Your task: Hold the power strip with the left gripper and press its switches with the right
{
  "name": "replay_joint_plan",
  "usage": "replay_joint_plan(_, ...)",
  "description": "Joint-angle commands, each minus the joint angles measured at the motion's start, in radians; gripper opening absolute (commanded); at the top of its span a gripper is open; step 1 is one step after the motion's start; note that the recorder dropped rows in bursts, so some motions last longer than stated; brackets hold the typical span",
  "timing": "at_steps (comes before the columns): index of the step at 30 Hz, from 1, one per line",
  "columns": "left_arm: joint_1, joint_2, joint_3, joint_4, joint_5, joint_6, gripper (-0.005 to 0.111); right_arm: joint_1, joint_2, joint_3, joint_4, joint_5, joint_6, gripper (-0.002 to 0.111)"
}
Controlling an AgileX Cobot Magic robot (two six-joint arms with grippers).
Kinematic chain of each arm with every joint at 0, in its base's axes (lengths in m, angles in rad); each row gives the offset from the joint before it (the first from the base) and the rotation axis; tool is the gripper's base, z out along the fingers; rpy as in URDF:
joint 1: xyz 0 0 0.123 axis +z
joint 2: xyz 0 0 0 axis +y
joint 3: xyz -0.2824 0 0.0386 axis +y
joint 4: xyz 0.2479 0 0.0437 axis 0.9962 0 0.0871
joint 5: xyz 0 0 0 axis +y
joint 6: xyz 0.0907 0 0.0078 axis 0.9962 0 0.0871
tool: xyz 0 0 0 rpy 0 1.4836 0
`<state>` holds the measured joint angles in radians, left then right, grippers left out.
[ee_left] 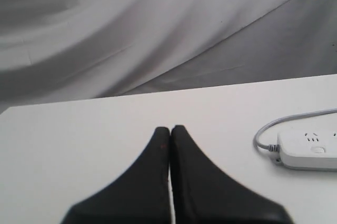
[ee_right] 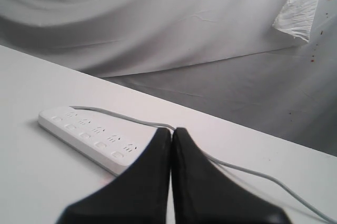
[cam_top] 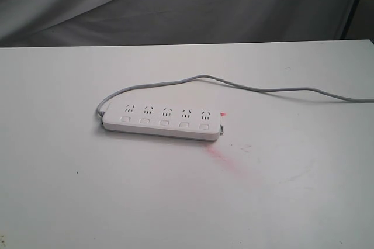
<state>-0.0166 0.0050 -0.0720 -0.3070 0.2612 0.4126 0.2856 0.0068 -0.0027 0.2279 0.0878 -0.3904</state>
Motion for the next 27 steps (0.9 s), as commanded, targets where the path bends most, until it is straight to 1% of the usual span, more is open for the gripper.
replay_joint_plan(1,-0.007,-0.005,0.046,0.007,-0.016,-0.052,0.0,-0.006,-0.004,0.003,-0.01,0.002,0.003,0.0)
replay_joint_plan(5,-0.007,-0.005,0.071,0.007,0.009,-0.097,0.0,-0.006,-0.004,0.003,-0.01,0.002,0.003,0.0)
replay_joint_plan(11,-0.007,-0.005,0.072,0.007,0.061,-0.098,0.0,-0.006,-0.004,0.003,-0.01,0.002,0.003,0.0)
replay_joint_plan(27,-0.007,-0.005,0.072,0.004,0.057,-0.096,0.0,-0.006,-0.004,0.003,-0.01,0.002,0.003,0.0)
